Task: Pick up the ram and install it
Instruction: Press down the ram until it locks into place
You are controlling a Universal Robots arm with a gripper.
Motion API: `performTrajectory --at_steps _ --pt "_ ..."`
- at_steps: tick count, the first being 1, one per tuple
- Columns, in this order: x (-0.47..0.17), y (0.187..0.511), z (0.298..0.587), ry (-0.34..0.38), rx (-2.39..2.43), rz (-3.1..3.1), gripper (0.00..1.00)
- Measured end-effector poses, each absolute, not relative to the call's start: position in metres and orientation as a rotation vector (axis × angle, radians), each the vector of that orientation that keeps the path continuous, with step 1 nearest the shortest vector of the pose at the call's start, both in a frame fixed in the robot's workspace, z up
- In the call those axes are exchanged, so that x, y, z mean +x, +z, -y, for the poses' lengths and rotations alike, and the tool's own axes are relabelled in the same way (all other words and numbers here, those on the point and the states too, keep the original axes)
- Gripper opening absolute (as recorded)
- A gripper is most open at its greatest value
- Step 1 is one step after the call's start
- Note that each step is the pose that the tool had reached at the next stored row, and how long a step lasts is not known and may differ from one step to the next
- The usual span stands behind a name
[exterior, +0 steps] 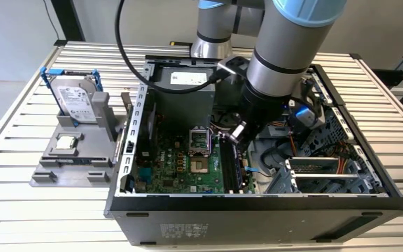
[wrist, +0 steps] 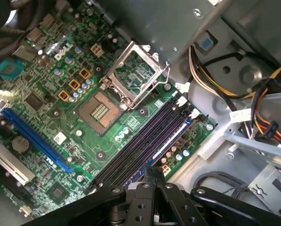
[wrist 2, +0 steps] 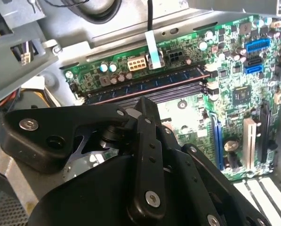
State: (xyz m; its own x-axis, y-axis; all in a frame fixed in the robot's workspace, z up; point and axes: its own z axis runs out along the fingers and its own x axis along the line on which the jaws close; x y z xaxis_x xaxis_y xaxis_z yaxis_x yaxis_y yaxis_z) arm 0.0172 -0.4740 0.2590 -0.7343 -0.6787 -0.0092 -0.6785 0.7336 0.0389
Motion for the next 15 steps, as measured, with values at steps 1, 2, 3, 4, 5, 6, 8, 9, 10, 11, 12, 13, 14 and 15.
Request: performTrajectory --at_steps 1,2,3,4,5,6,8,9,10,11,12,13,14,15 --pt "0.0173 0.2591 0.474 -0.062 1.16 2.913 0.0" --pt "0.0174 0.2591 0.474 -0.062 1.177 2.906 0.0" --pt "0.0175 0.2591 0.474 -0.062 1.194 2.898 0.0" --pt "0.0175 0.259 0.474 -0.063 1.213 2.89 0.0" --pt "0.0175 0.259 0.4739 -0.064 1.232 2.882 0.0" --pt "0.0175 0.259 0.4739 -0.065 1.254 2.873 0.0" --pt "0.0175 0.259 0.4739 -0.066 1.294 2.855 0.0" --pt "0.0175 0.259 0.4739 -0.067 1.312 2.846 0.0" --pt "0.0175 0.259 0.4739 -0.068 1.335 2.836 0.0" --pt "0.0175 0.259 0.4739 -0.069 1.356 2.826 0.0" --pt "0.0175 0.259 0.474 -0.07 1.377 2.816 0.0" --pt "0.0175 0.259 0.474 -0.071 1.398 2.805 0.0" --pt "0.0176 0.259 0.474 -0.072 1.415 2.797 0.0" --pt "0.0176 0.259 0.4739 -0.073 1.431 2.789 0.0"
